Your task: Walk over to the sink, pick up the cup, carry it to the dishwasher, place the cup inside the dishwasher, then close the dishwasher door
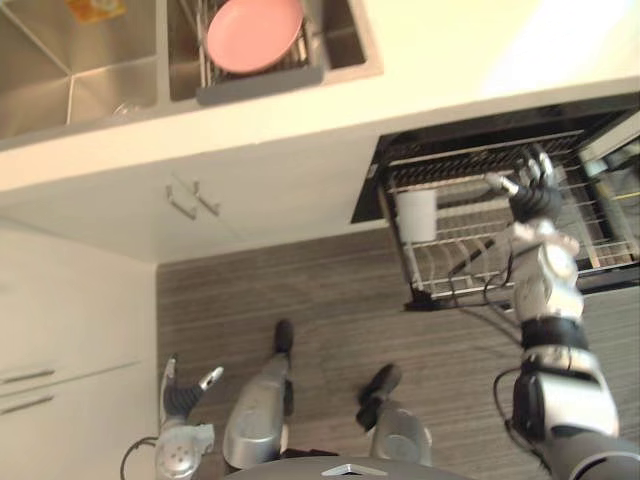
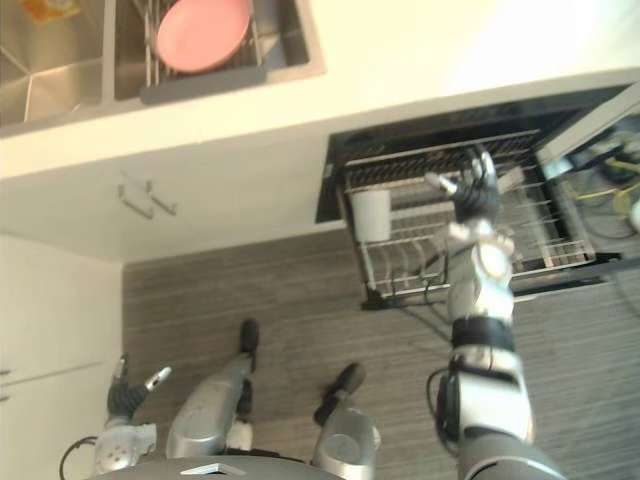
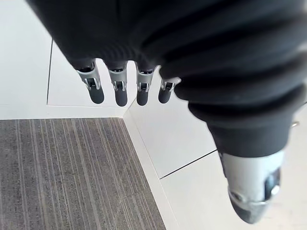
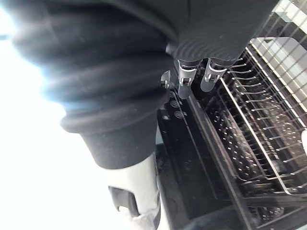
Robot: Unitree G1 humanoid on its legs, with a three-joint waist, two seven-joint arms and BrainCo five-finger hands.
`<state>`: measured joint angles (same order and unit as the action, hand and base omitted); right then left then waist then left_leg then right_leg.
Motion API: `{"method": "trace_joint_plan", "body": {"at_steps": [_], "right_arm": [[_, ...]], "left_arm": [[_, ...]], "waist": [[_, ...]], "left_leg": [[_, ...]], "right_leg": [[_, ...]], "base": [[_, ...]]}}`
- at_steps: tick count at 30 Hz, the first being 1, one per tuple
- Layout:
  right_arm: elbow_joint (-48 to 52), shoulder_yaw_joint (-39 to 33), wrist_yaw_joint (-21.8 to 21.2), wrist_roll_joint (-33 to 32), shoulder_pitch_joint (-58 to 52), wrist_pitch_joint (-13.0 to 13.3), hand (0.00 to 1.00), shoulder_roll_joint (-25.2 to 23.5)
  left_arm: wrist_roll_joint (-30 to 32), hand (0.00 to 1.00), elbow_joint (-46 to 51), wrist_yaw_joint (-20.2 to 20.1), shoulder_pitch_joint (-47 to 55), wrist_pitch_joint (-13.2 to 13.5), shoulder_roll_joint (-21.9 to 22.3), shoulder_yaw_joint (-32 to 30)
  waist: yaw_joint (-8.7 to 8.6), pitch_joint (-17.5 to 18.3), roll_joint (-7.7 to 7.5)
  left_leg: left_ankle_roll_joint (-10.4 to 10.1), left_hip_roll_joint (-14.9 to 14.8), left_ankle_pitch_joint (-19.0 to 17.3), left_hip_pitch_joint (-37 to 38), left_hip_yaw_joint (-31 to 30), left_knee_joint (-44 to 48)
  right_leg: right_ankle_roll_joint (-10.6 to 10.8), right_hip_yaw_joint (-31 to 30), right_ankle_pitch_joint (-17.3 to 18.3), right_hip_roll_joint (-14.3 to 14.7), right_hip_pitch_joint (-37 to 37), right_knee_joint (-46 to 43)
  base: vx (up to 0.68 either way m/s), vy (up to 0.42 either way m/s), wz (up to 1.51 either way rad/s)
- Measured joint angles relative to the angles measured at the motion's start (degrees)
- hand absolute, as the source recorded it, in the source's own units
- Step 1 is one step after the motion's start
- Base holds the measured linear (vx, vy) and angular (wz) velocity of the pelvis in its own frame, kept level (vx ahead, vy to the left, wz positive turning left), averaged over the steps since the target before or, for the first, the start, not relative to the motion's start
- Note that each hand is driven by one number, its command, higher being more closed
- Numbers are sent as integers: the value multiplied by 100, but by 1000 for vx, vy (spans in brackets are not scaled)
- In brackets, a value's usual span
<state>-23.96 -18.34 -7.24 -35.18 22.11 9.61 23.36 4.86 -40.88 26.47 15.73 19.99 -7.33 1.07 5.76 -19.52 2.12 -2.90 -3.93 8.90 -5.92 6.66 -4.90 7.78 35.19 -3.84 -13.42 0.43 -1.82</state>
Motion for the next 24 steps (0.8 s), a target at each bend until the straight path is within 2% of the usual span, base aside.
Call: {"method": "trace_joint_plan", "body": {"at_steps": [2,5,11,13,14,19,24], "right_arm": [[977,-19,-64,-48,-954,217,0,-667],[1900,36,-438,-41,-1805,492,0,-1393],[2918,244,-892,151,-2396,1039,0,-2034],[3000,248,-903,175,-2451,1094,0,-2111],[3037,245,-989,144,-2854,1112,0,-2274],[3036,241,-988,141,-2854,1111,0,-2254],[2971,236,-953,-115,-2873,999,0,-2119]], "left_arm": [[168,0,-165,167,91,11,193,-331],[327,0,-273,289,149,10,411,-606],[438,0,-397,350,207,3,686,-1242],[438,0,-436,356,214,0,685,-1274],[550,0,-726,325,320,-23,831,-1670],[548,0,-767,315,303,-23,790,-1570],[231,0,-990,-209,121,-180,551,-1262]], "waist": [[-124,360,-173],[-250,651,-268],[-394,979,-320],[-404,1065,-349],[-628,1568,-437],[-631,1574,-440],[-678,1596,-396]], "left_leg": [[-35,-17,-104,157,85,-1],[-89,-67,-202,363,180,-1],[-115,-101,-271,619,315,-3],[-118,-101,-293,660,343,-3],[-121,-79,-333,798,526,-8],[-122,-87,-334,794,488,-8],[-87,-69,-377,755,438,-8]], "right_leg": [[18,-26,-22,73,181,190],[23,-103,-17,124,363,305],[22,-181,-15,165,548,355],[22,-206,-15,167,568,352],[15,-460,-51,163,566,357],[-10,-508,-39,168,564,357],[-18,-845,138,275,569,347]], "base": [[141,-66,-18],[88,-40,-20],[13,-16,-12],[-15,2,-6],[-13,1,-4],[0,0,0],[-5,-5,5]]}}
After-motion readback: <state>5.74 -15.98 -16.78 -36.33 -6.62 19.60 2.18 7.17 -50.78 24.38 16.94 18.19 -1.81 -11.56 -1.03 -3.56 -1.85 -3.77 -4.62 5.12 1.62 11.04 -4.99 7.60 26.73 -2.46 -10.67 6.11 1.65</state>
